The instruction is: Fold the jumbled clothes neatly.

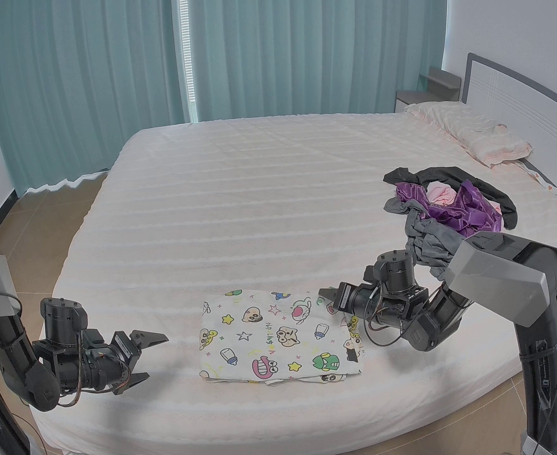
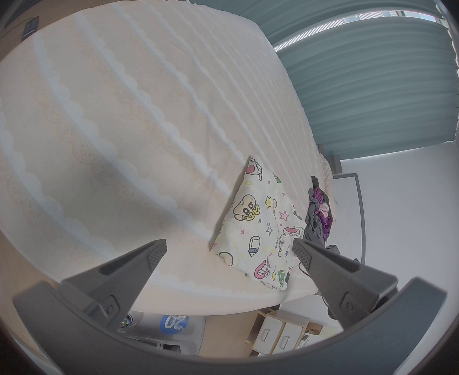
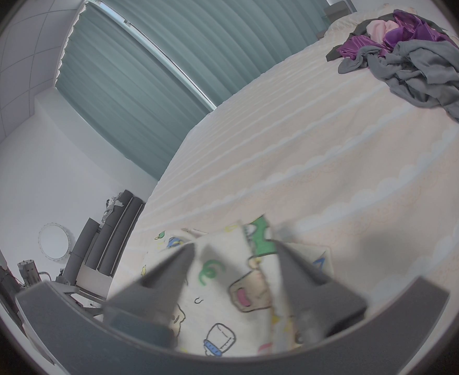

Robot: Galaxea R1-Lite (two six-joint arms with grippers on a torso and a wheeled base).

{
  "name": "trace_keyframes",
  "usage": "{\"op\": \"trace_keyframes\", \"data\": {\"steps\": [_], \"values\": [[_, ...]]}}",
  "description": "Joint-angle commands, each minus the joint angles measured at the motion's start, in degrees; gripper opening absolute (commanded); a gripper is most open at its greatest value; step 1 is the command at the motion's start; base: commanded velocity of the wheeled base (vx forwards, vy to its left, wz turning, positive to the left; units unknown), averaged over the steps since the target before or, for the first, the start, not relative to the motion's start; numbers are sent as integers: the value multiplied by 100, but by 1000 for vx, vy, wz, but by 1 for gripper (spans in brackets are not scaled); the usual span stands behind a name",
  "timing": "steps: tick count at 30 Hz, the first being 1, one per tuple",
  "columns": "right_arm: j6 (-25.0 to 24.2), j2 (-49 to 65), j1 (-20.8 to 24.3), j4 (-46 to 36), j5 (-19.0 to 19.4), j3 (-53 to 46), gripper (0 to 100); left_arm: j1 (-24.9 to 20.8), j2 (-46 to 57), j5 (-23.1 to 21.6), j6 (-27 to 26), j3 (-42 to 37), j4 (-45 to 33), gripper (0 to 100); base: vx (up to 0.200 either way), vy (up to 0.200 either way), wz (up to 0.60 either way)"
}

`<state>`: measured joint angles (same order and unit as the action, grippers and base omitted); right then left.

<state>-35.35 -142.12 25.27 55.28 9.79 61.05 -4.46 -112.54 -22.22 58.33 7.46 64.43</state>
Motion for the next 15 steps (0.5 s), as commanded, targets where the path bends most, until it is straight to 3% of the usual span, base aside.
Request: {"op": "trace_keyframes", "data": {"steps": [1,8,15], "values": [[-7,-44,-40,9,-3,12,0,-2,-13,-1,3,1,0,100,0,0,0],[-33,-53,-216,-9,-144,-49,0,-2,-13,-1,-6,-8,0,100,0,0,0],[-385,-53,-303,-9,-258,-128,0,-2,-13,8,-6,-8,0,100,0,0,0]]}}
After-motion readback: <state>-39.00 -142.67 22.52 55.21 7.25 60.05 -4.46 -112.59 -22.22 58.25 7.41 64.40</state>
